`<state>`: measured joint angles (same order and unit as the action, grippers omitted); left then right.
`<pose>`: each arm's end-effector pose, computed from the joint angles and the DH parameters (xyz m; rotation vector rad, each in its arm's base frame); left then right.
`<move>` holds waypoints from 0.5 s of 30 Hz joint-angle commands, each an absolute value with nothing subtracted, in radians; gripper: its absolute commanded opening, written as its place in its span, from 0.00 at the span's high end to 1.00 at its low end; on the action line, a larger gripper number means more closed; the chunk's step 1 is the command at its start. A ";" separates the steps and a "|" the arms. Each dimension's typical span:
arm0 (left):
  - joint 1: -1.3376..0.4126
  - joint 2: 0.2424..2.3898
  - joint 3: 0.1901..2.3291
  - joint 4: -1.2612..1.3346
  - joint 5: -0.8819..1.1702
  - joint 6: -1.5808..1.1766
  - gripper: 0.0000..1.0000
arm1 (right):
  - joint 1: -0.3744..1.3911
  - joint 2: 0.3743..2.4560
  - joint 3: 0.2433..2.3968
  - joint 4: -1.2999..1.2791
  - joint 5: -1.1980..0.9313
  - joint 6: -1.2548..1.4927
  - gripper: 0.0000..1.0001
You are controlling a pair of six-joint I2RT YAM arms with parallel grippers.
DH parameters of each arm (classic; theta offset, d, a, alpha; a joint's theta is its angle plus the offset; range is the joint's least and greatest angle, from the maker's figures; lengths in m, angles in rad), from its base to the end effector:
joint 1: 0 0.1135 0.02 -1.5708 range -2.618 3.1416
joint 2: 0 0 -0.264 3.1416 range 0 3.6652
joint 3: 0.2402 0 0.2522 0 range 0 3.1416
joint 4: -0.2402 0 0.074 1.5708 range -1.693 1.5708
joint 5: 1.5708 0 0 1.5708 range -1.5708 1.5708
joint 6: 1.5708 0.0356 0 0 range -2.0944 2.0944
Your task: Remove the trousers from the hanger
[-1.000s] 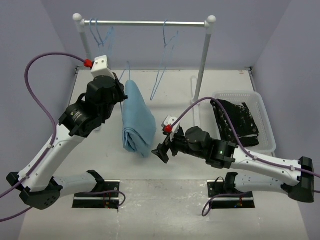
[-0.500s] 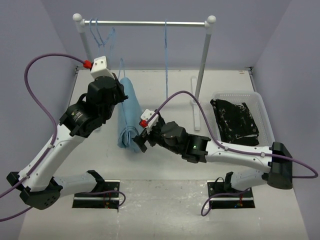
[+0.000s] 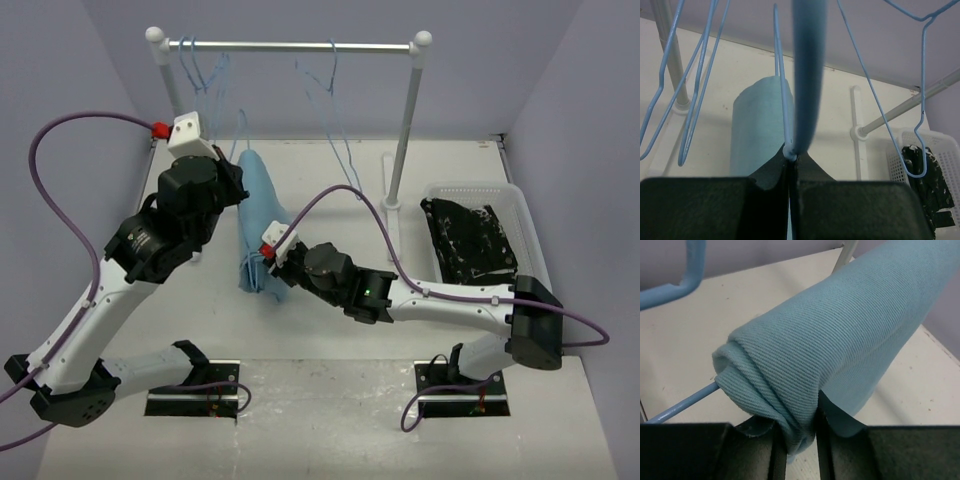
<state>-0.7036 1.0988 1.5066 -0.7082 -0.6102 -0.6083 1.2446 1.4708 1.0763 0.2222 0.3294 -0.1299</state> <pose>0.1654 -0.1136 0.4703 -0.3285 1.8005 -0.3566 0.1227 0.3268 0.3190 -0.9193 1.5049 0.5305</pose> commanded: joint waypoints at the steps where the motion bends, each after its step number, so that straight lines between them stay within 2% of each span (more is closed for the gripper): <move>1: -0.712 1.062 1.522 -0.569 -0.614 -0.578 1.00 | 1.243 1.436 1.084 0.342 0.353 -0.228 0.78; 5: -0.710 1.063 1.523 -0.555 -0.586 -0.543 1.00 | 1.241 1.443 1.121 0.301 0.304 -0.281 0.85; 6: -0.710 1.065 1.523 -0.554 -0.586 -0.528 1.00 | 1.239 1.445 1.127 0.296 0.301 -0.293 0.94; 8: -0.710 1.066 1.525 -0.552 -0.578 -0.519 1.00 | 1.239 1.457 1.146 0.272 0.293 -0.313 1.00; 12: -0.710 1.074 1.514 -0.540 -0.560 -0.486 1.00 | 1.238 1.468 1.175 0.276 0.340 -0.322 1.00; 15: -0.710 1.086 1.483 -0.529 -0.584 -0.489 1.00 | 1.239 1.427 1.166 0.382 0.383 -0.353 1.00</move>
<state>-0.7036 1.0954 1.4921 -0.6567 -0.5785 -0.5205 1.2434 1.4765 1.1049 0.2131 0.3183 -0.2955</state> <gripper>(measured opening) 0.008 0.196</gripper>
